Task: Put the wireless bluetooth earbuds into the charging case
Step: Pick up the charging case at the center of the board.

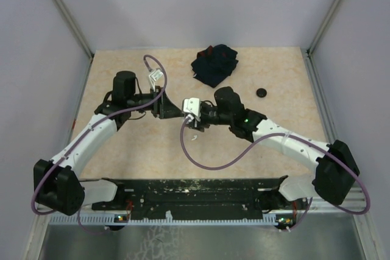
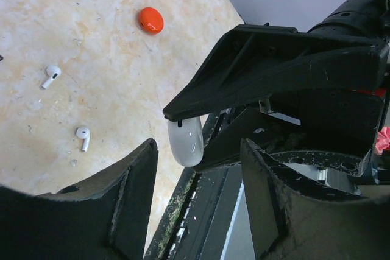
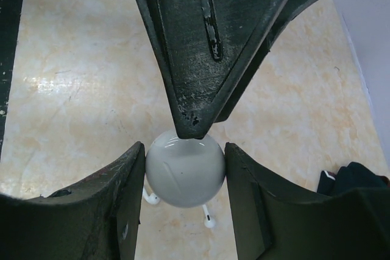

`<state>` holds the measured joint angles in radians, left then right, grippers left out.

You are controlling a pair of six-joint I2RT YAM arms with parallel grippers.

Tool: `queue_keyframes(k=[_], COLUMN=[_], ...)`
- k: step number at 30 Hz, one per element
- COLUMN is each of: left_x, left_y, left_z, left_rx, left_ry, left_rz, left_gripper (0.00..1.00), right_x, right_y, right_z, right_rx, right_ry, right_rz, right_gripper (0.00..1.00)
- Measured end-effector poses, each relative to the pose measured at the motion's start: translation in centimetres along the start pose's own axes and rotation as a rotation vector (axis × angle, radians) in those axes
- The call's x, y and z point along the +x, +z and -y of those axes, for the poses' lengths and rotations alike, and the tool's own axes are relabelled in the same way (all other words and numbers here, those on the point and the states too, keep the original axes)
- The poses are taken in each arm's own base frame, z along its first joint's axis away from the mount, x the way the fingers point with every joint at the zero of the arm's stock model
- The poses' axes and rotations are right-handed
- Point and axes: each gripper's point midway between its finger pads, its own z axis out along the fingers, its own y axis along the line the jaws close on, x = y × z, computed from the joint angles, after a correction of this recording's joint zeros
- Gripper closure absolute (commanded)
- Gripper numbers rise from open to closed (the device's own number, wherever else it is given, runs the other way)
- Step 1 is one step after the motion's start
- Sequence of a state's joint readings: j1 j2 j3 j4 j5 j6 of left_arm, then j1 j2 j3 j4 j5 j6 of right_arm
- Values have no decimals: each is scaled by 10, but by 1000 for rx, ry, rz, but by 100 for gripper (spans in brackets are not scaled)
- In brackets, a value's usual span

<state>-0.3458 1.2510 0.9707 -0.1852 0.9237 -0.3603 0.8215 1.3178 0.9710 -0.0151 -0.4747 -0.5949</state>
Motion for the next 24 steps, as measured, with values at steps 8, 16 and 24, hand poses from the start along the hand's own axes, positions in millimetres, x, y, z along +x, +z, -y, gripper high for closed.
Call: queue_keyframes(k=[8, 16, 24], left_x=[7, 14, 13], left_y=[5, 9, 10], left_z=[-4, -7, -4], left_rx=[28, 32, 48], left_ry=[-33, -52, -44], left_rz=[-30, -52, -50], left_gripper=[41, 57, 85], right_x=[-5, -16, -12], right_y=[2, 2, 3], right_z=[-2, 2, 3], right_rx=[-3, 5, 16], right_ry=[-24, -44, -50], right_rz=[6, 23, 1], right_gripper=[57, 57, 40])
